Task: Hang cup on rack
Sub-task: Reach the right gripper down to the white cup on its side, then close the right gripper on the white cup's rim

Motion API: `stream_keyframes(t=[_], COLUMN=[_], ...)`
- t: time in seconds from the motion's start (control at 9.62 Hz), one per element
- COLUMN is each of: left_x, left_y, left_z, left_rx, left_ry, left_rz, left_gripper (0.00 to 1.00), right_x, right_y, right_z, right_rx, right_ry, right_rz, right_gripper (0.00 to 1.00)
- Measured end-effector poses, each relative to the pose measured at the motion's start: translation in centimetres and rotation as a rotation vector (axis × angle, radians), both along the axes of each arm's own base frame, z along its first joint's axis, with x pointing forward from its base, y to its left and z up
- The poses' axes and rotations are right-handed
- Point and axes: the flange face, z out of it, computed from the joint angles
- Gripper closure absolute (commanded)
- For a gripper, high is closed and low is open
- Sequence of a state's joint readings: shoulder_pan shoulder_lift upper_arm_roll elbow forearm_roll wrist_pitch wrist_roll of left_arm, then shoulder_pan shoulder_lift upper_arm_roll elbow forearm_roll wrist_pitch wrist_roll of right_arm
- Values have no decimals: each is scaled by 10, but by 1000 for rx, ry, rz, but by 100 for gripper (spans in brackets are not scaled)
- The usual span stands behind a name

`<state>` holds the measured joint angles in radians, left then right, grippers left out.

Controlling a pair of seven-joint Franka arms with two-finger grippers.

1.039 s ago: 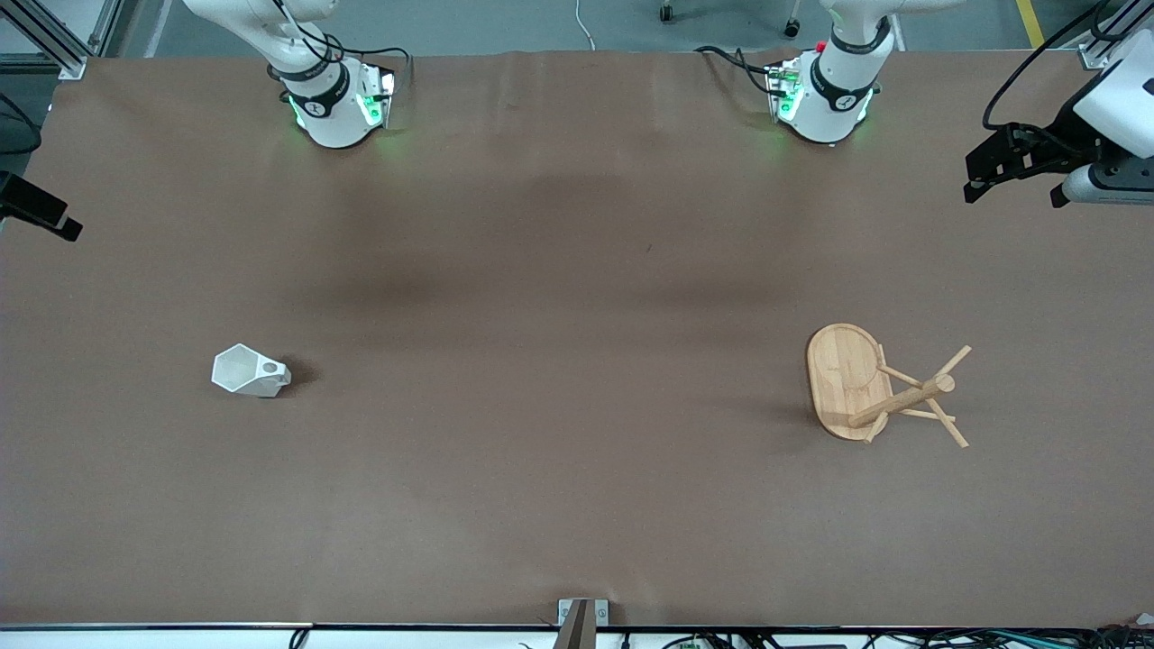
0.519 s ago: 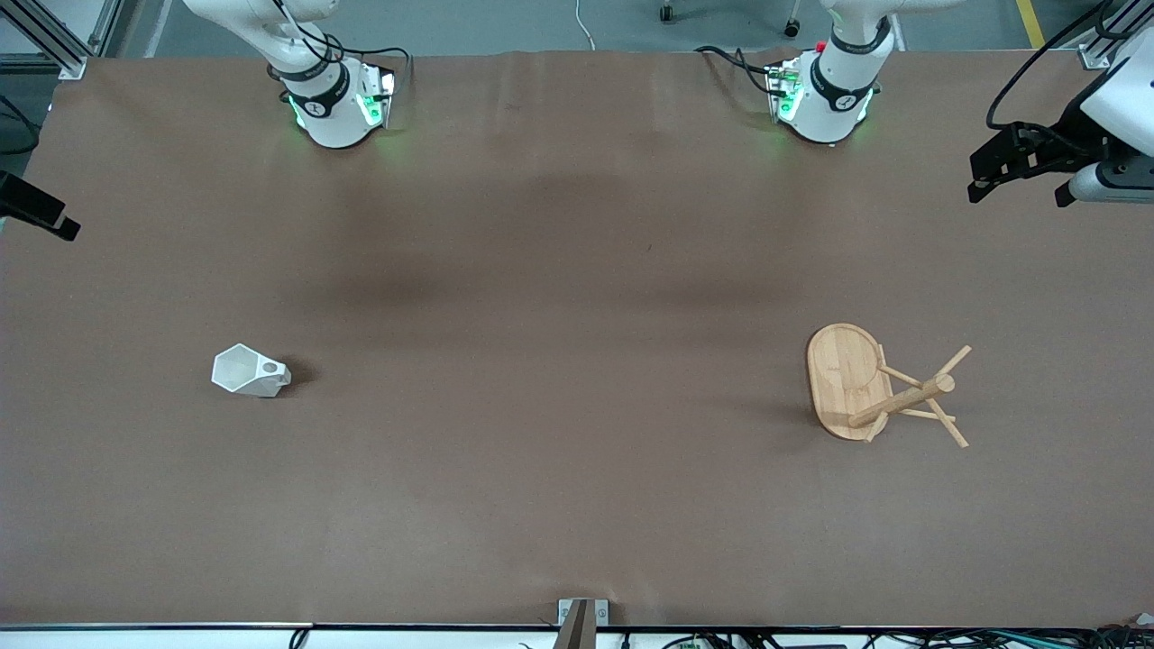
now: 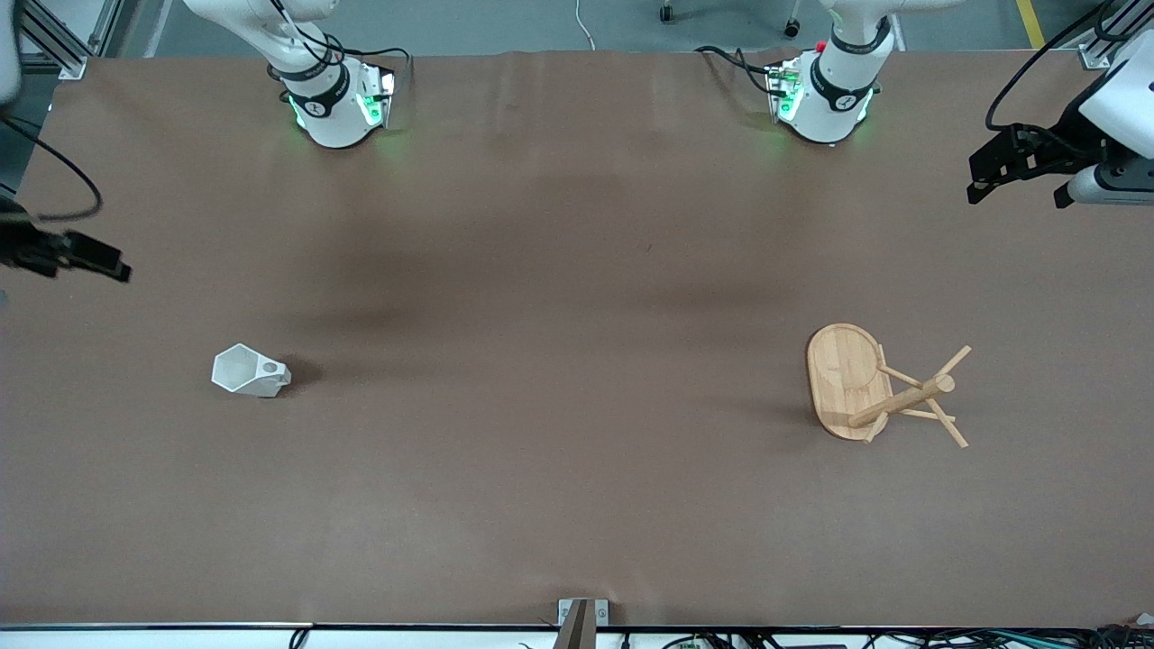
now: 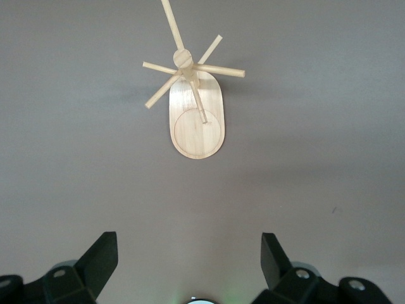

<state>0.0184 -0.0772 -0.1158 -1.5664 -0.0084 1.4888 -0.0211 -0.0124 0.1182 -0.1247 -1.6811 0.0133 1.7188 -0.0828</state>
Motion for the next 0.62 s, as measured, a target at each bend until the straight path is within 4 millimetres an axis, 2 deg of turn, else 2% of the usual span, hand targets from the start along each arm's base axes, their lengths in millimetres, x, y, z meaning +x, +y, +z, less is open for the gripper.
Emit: stream_keyframes(t=[0.31,0.42,0.62], left_x=[0,0,0], left_y=[0,0,0], left_z=[0,0,0], left_rx=[0,0,0], left_ry=[0,0,1], left_rz=[0,0,0], left_gripper=[0,0,0], right_x=[26,29,21], right_y=[-7,-9,-16], right_z=[-108,-141,-199], right_rx=[-13,-19,-34], right_ry=[-5,-28,-78], right_rz=[66,96,148], right_gripper=[0,0,1])
